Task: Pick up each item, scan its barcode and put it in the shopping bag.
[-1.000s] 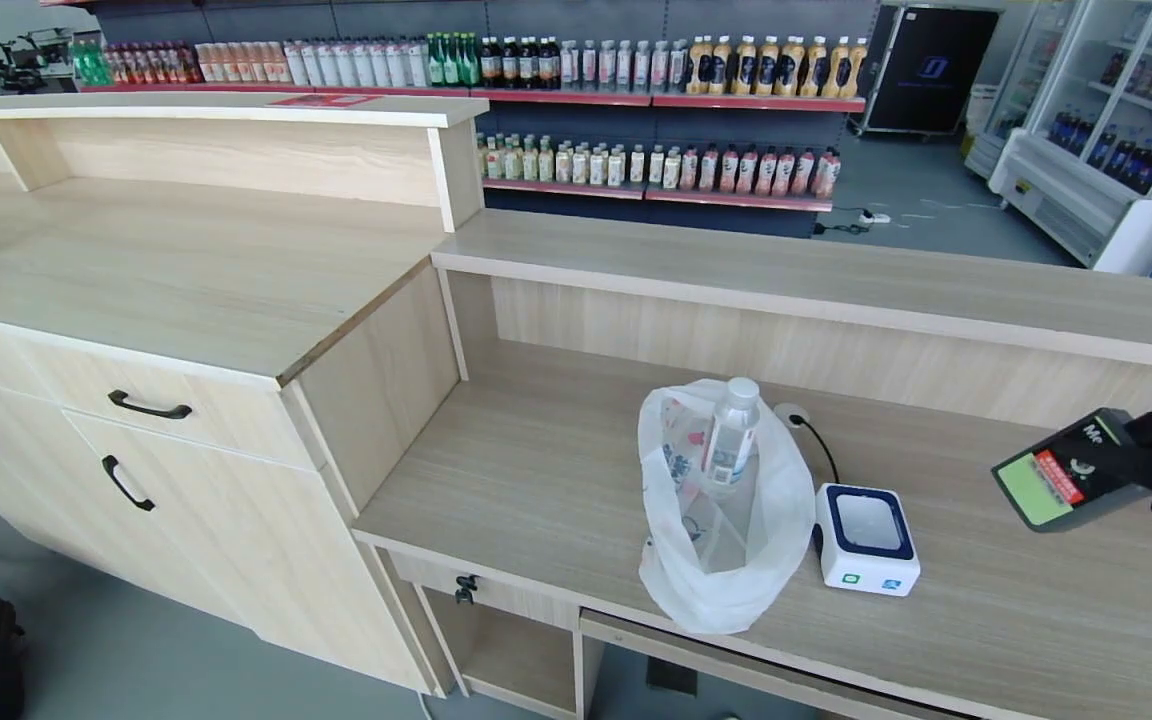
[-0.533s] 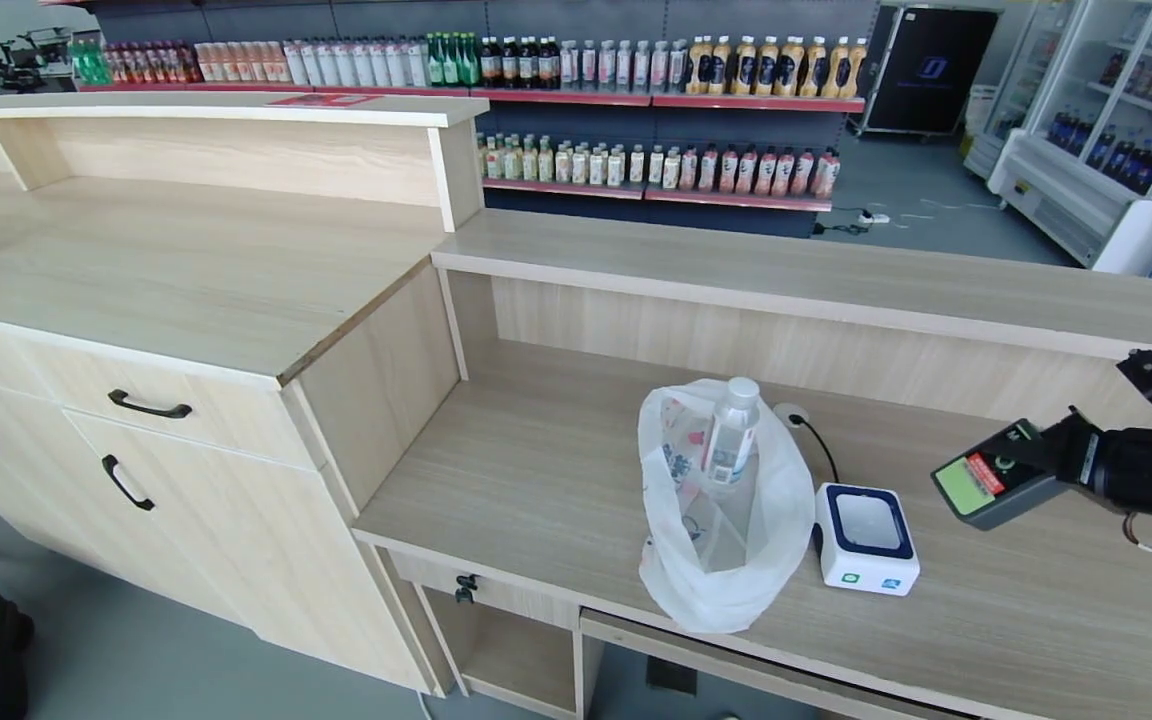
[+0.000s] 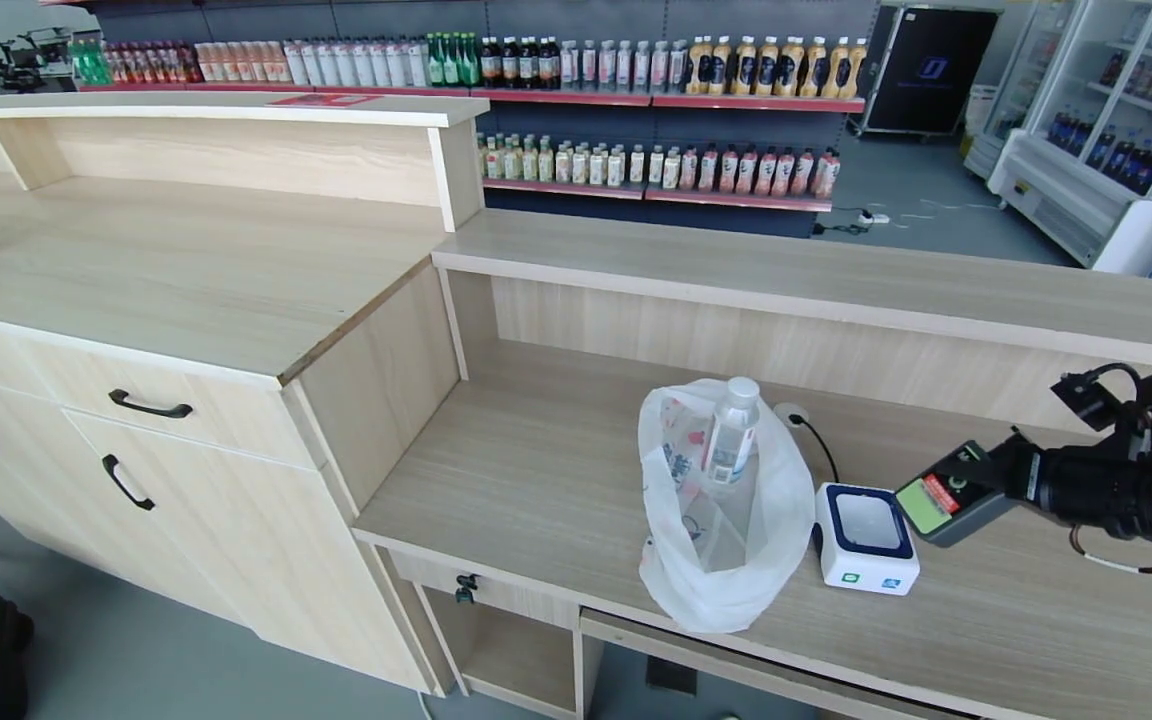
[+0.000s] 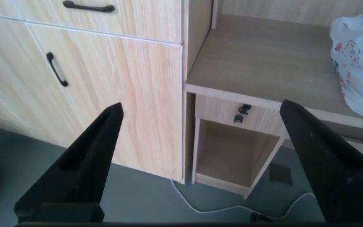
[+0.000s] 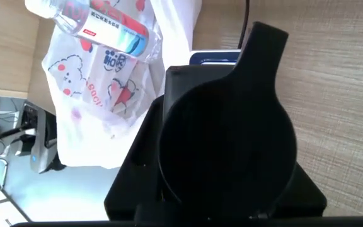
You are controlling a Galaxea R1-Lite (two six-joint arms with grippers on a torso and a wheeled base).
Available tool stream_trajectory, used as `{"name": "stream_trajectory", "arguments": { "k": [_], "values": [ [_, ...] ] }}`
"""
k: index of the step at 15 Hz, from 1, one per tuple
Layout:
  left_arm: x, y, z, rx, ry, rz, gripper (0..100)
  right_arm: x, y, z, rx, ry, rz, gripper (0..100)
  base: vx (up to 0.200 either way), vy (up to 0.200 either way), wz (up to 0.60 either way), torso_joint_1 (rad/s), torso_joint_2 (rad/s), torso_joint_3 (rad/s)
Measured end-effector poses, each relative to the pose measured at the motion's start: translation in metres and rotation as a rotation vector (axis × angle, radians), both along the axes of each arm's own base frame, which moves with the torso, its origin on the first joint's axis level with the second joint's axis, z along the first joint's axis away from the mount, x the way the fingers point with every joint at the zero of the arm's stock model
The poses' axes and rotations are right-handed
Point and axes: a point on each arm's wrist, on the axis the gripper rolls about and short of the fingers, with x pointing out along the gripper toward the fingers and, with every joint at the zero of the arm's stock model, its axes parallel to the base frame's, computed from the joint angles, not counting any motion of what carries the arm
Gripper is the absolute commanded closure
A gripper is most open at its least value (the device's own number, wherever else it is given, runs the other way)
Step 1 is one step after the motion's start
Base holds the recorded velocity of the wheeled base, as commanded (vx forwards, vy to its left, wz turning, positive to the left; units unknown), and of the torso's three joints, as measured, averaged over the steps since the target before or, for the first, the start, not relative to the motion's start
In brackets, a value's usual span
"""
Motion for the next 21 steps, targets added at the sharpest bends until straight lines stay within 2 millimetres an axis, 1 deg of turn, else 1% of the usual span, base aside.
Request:
{"name": "stream_trajectory", "arguments": {
  "k": [6,9,12,16,21],
  "values": [
    [0.0,0.0,0.0,0.0,0.0,0.0,0,0.008,0.007,-0.008,-0.078,-0.038,0.069,100,0.0,0.0,0.0,0.0,0.0,0.0],
    [0.0,0.0,0.0,0.0,0.0,0.0,0,0.013,0.011,-0.015,-0.079,-0.026,0.089,100,0.0,0.0,0.0,0.0,0.0,0.0],
    [0.0,0.0,0.0,0.0,0.0,0.0,0,0.015,0.011,-0.023,-0.116,-0.035,0.117,100,0.0,0.0,0.0,0.0,0.0,0.0],
    [0.0,0.0,0.0,-0.001,0.0,0.0,0,0.026,0.013,-0.023,-0.122,-0.056,0.135,100,0.0,0.0,0.0,0.0,0.0,0.0],
    [0.0,0.0,0.0,0.0,0.0,0.0,0,0.036,0.025,-0.025,-0.118,-0.068,0.174,100,0.0,0.0,0.0,0.0,0.0,0.0]
  ]
}}
